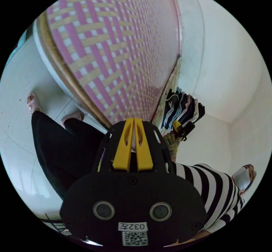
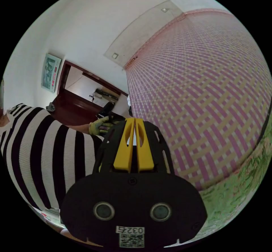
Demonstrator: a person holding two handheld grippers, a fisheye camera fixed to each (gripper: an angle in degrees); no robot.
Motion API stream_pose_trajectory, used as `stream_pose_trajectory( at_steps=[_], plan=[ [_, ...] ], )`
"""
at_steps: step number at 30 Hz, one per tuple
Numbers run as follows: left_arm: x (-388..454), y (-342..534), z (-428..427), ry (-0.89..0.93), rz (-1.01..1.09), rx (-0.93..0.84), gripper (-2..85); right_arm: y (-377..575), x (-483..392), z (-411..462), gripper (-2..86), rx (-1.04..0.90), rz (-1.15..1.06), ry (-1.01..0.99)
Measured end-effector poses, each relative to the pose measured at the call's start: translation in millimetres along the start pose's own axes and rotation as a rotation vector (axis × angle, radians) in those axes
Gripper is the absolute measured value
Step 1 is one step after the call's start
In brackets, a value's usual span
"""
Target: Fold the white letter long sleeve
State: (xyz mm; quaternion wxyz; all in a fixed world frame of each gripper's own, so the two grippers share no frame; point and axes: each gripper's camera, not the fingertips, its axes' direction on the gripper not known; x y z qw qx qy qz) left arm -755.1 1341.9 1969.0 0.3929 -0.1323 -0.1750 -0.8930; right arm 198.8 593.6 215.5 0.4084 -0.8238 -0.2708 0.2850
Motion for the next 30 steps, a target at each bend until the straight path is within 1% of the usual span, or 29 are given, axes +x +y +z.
stream_pose_trajectory(
  at_steps=[4,6,9,14,18,22,25,30],
  plan=[
    [-36.1,-2.4,-49.6,0.062,-0.027,0.06,-0.9,-30.2,-12.8,45.6,-1.0,-0.019,0.027,-0.014],
    [-59.2,-6.9,-88.1,0.088,-0.02,0.1,-0.9,-51.4,-20.0,85.0,-1.0,-0.016,0.086,-0.063],
    [-88.9,-13.2,-140.3,0.1,-0.011,0.157,-0.9,-84.0,-38.3,143.5,-1.0,-0.039,0.118,-0.115],
    [-132.7,-26.4,-221.9,0.07,-0.026,0.219,-0.9,-144.0,-80.8,240.5,-1.0,-0.183,0.043,-0.166],
    [-157.6,-43.8,-285.2,0.053,-0.039,0.289,-0.9,-186.3,-102.3,291.3,-1.0,-0.223,0.032,-0.256],
    [-169.5,-68.3,-320.9,0.032,-0.041,0.342,-0.9,-211.2,-105.4,310.5,-1.0,-0.234,0.046,-0.272],
    [-174.5,-95.3,-335.9,0.054,-0.048,0.388,-0.9,-229.1,-101.1,315.2,-1.0,-0.247,0.037,-0.22],
    [-174.3,-153.6,-354.0,0.093,-0.125,0.482,-0.8,-267.1,-66.3,320.2,-1.0,-0.212,0.065,-0.217]
  ],
)
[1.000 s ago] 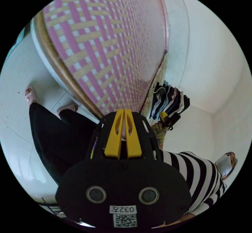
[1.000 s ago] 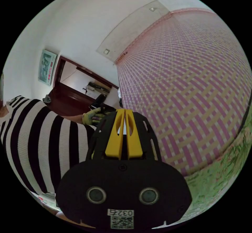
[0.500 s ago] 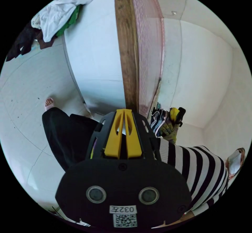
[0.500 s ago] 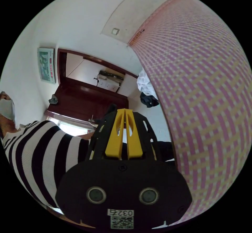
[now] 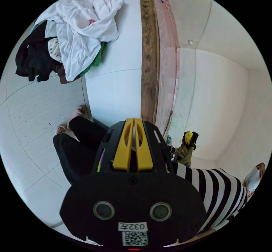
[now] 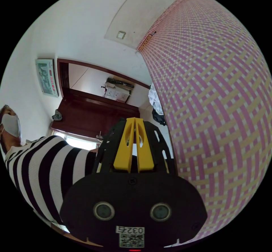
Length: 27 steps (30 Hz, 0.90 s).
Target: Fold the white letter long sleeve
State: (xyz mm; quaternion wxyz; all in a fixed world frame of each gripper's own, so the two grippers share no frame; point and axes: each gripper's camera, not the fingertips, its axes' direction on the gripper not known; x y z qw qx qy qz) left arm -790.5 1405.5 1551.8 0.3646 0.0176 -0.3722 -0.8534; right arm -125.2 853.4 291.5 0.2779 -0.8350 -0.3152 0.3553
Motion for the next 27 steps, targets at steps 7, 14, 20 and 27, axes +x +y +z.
stream_pose_trajectory(
  at_steps=[7,14,20,27],
  plan=[
    [24.0,-105.1,-7.7,-0.124,-0.037,0.04,2.0,-55.9,12.6,-12.1,-1.0,0.043,-0.062,0.012],
    [27.5,-253.6,-27.2,-0.393,-0.046,0.059,9.2,-59.6,22.6,-17.9,-1.0,0.142,0.057,0.089],
    [4.7,-369.0,-27.9,-0.426,-0.099,0.009,12.0,-44.5,7.1,-7.8,-1.0,0.298,0.235,0.171],
    [-40.8,-452.8,-9.6,-0.367,-0.111,-0.183,9.0,-65.6,-19.7,28.3,-1.0,0.371,0.321,0.182]
  ],
)
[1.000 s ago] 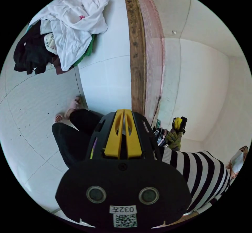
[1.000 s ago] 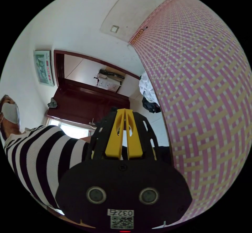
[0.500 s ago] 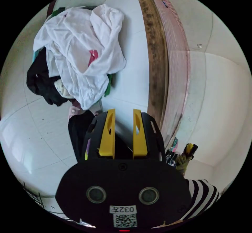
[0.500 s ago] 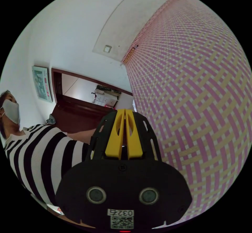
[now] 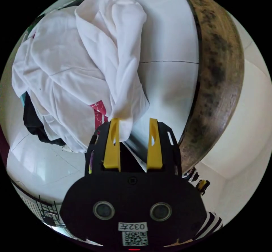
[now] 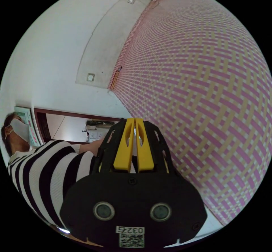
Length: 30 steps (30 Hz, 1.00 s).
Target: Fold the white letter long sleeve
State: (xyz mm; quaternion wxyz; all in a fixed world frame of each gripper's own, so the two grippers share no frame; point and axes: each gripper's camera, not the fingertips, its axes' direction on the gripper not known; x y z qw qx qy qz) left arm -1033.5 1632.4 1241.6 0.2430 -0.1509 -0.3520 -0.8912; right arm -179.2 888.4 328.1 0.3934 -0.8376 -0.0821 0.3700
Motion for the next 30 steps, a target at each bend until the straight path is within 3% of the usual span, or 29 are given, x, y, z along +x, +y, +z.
stream_pose_trajectory(
  at_steps=[4,7,10,12,14,16,22,24,27,30],
  plan=[
    [-33.1,-7.5,-5.0,0.057,-0.053,-0.005,1.4,-7.8,-24.1,14.6,-1.0,-0.004,-0.042,0.021],
    [-72.5,3.9,-26.2,0.234,-0.025,0.089,-0.6,-9.5,-34.7,23.6,-1.0,-0.005,-0.062,0.021],
    [-126.3,33.6,-59.8,0.559,0.032,0.315,-0.8,-6.3,-35.6,28.8,-1.0,0.0,-0.061,-0.002],
    [-167.5,60.4,-83.7,0.9,0.132,0.505,-0.9,-1.5,-35.4,29.0,-1.0,-0.001,-0.076,-0.008],
    [-189.8,78.1,-103.9,1.09,0.213,0.639,-0.9,2.3,-32.2,25.9,-1.0,0.003,-0.083,-0.017],
    [-191.8,90.6,-131.3,1.154,0.33,0.709,-0.9,6.1,-25.9,19.4,-1.0,0.02,-0.081,-0.041],
    [-74.6,127.0,-237.5,1.201,0.858,0.731,-0.9,24.2,-4.5,-20.3,-1.0,0.086,-0.125,-0.097],
    [-5.3,163.5,-271.7,1.304,1.057,0.768,-0.9,37.2,7.7,-43.0,-1.0,0.134,-0.132,-0.111],
    [92.7,202.9,-296.6,1.487,1.281,0.641,-0.9,56.0,27.9,-71.4,-1.0,0.201,-0.128,-0.121],
    [193.9,253.3,-310.5,1.548,1.38,0.524,-0.9,74.9,50.9,-99.4,-1.0,0.271,-0.113,-0.147]
  ],
)
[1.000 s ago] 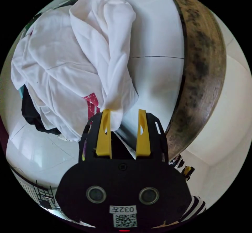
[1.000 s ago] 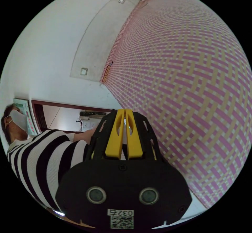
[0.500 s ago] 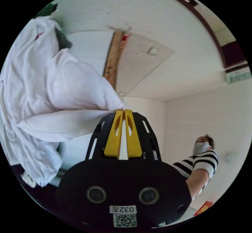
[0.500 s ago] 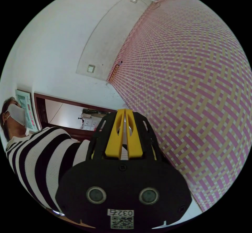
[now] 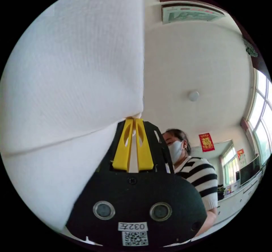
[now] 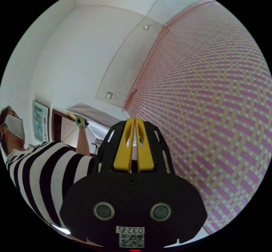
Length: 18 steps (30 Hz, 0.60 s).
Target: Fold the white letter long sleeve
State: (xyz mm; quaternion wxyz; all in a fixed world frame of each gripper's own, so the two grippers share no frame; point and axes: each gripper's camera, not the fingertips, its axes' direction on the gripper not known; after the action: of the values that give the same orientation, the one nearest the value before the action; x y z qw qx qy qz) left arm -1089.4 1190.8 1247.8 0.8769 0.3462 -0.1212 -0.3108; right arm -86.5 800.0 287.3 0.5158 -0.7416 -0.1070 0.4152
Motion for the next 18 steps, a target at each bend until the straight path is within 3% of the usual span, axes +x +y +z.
stream_pose_trajectory(
  at_steps=[7,11,13,15,18],
  plan=[
    [-1.3,28.8,242.3,0.308,-0.181,-0.196,-0.9,25.0,27.1,-81.7,-1.0,0.161,-0.009,0.004],
    [-50.0,112.7,365.2,0.386,-0.446,-0.274,-0.5,44.3,44.1,-134.1,-1.0,0.269,0.018,0.035],
    [-94.8,167.5,407.7,0.331,-0.619,-0.347,0.1,51.2,52.4,-153.5,-1.0,0.297,0.036,0.061],
    [-156.1,261.5,453.8,0.132,-0.852,-0.618,4.0,58.6,67.9,-176.1,-1.0,0.321,0.088,0.098],
    [-196.5,388.6,473.1,-0.09,-1.035,-1.013,9.0,68.9,86.0,-201.4,-1.0,0.353,0.157,0.135]
  ],
)
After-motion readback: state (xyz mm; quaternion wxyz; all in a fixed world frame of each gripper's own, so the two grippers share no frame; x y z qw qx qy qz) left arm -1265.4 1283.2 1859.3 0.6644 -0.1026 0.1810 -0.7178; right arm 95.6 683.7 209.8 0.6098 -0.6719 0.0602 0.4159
